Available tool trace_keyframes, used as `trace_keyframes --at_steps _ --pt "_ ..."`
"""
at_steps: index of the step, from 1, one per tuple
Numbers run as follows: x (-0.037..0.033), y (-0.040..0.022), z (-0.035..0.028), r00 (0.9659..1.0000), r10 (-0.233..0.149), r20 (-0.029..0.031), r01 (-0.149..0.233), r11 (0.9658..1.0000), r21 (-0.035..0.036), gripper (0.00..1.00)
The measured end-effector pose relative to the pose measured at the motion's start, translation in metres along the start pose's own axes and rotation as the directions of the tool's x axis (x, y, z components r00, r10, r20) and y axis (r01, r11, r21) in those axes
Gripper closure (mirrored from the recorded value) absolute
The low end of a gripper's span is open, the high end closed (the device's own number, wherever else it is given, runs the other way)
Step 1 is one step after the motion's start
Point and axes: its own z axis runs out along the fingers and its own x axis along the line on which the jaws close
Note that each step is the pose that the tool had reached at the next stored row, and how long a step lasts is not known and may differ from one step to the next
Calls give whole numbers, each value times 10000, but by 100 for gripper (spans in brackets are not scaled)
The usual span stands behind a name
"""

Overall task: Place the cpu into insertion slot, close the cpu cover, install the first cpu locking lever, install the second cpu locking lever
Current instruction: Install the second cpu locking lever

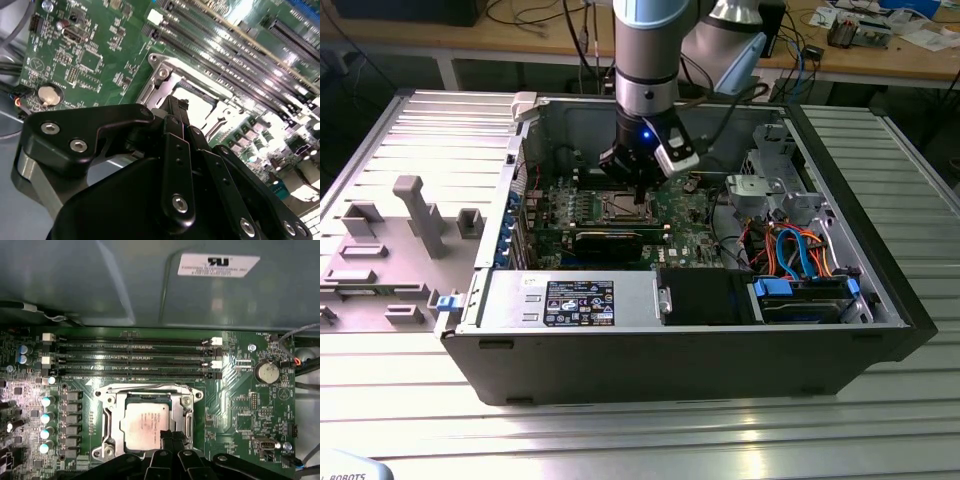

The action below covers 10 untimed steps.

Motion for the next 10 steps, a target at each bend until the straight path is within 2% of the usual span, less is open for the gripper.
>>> trace_keyframes --at_steps 2,10 --pt "1 -35 -2 10000 1 -1 -1 10000 1 89" --pt "1 -47 -2 10000 1 1 -1 10000 0 89"
